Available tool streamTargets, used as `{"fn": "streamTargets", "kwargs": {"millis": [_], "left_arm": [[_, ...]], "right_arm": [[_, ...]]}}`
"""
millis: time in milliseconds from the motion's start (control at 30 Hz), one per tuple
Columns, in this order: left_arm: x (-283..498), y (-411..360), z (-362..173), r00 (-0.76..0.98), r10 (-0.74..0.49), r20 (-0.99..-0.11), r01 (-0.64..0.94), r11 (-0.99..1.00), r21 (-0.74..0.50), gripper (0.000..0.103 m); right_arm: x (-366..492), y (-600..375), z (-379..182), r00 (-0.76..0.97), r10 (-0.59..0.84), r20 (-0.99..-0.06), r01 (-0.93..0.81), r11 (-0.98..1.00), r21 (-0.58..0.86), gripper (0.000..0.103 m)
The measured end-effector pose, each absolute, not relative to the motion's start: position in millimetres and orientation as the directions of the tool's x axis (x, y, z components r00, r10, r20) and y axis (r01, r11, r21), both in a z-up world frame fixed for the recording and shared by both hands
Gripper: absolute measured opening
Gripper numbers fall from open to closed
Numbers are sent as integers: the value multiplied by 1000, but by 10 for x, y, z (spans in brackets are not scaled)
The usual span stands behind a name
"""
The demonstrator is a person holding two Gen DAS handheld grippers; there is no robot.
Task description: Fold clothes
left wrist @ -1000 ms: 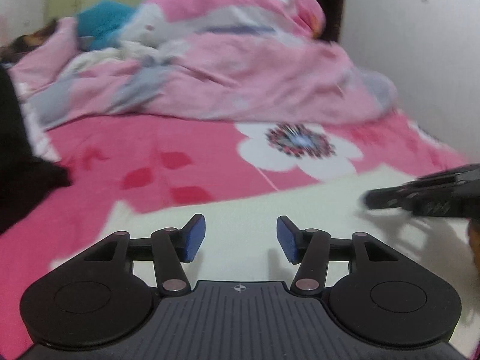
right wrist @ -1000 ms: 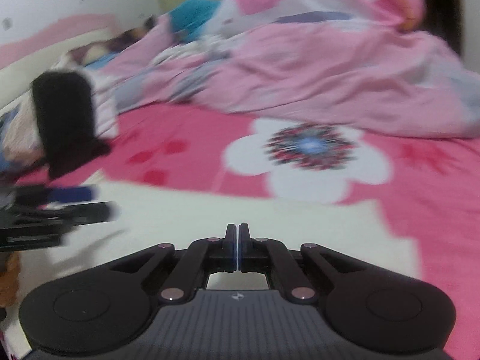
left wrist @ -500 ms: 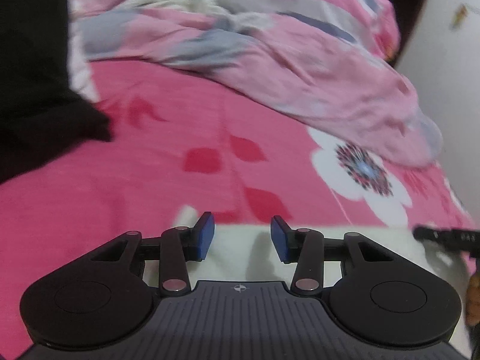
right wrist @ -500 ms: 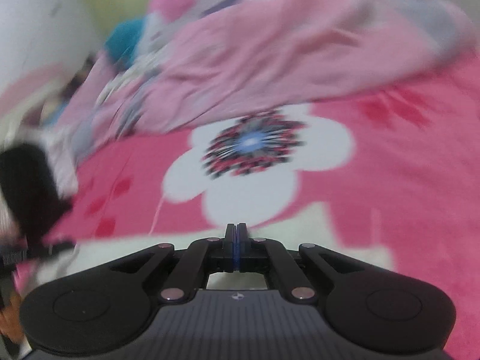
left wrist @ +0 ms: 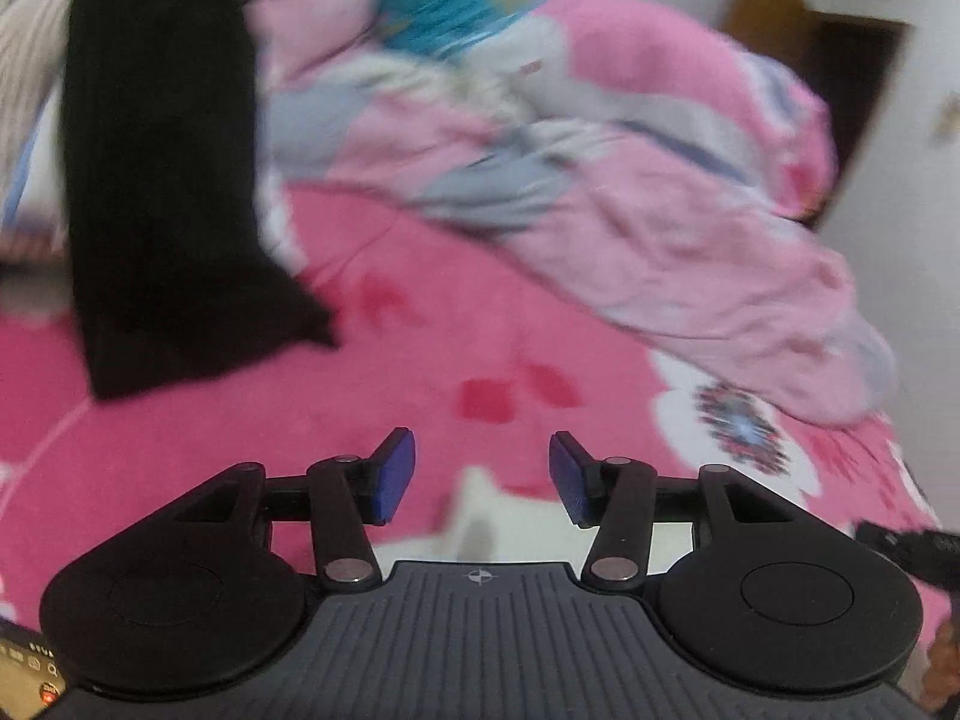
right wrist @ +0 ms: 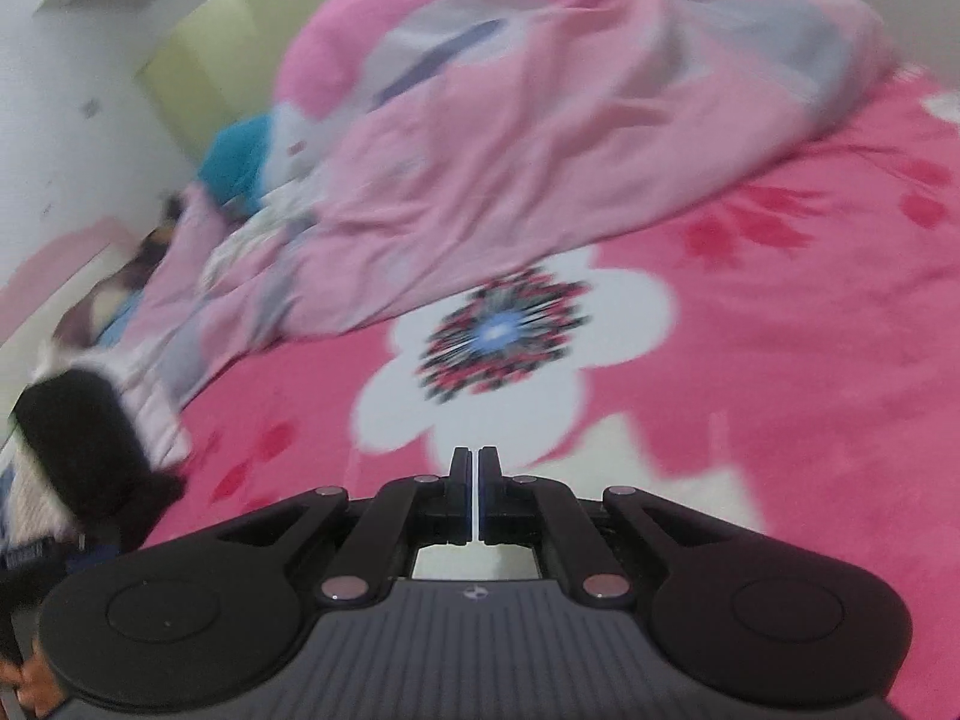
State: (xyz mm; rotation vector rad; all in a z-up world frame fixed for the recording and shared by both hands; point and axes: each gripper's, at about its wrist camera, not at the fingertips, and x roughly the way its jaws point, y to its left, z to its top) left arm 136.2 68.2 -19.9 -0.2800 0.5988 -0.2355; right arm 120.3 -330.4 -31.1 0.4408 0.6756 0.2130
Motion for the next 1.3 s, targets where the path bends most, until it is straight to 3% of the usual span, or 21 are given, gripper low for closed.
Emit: {"fn": "streamTargets", "kwargs": {"millis": [133,233,300,367,533,700,767,1000,1167,1300], "left_arm": [[1206,296,-267,748,-397,-531,297,917,-268,51],[1250,258,-534,712,-358,-603,255,933,-253,51],[1296,463,-636,709,-369,-601,205,923,-326,41],[1318,660,-673,718,-373,-588,157,909,-385,41],[1330,801,-621,749,-344,-567,133,916,-379,41],[1275,840,-596,770,-341,-540,119,908,-403,45],[1236,811,-536,783,-320,-533,119,919,-376,53],[1291,370,-304,765,-385,-516,246,916,-318,54],[1493,-68,-468,669,-451,-591,328,892,-311,54],[1584,48,-688,639,-429,-639,278,903,-329,53]], "right_arm": [[1142,-2884,-314,707,396,-586,-183,903,388,1],[1146,-2755,-409,668,405,-624,-213,908,361,1],[1156,-2869,-481,659,381,-648,-175,916,360,0],[1149,-3135,-523,666,387,-638,-123,900,418,0],[1041,-3706,-490,733,284,-618,37,891,452,0],[951,-3841,-410,764,230,-602,83,891,446,0],[933,-3807,-349,777,206,-595,87,901,425,1],[1139,-3161,-244,742,335,-581,-96,911,402,1],[1392,-2651,-478,622,448,-642,-208,885,417,1],[1446,-2887,-543,625,452,-637,-151,870,470,0]]}}
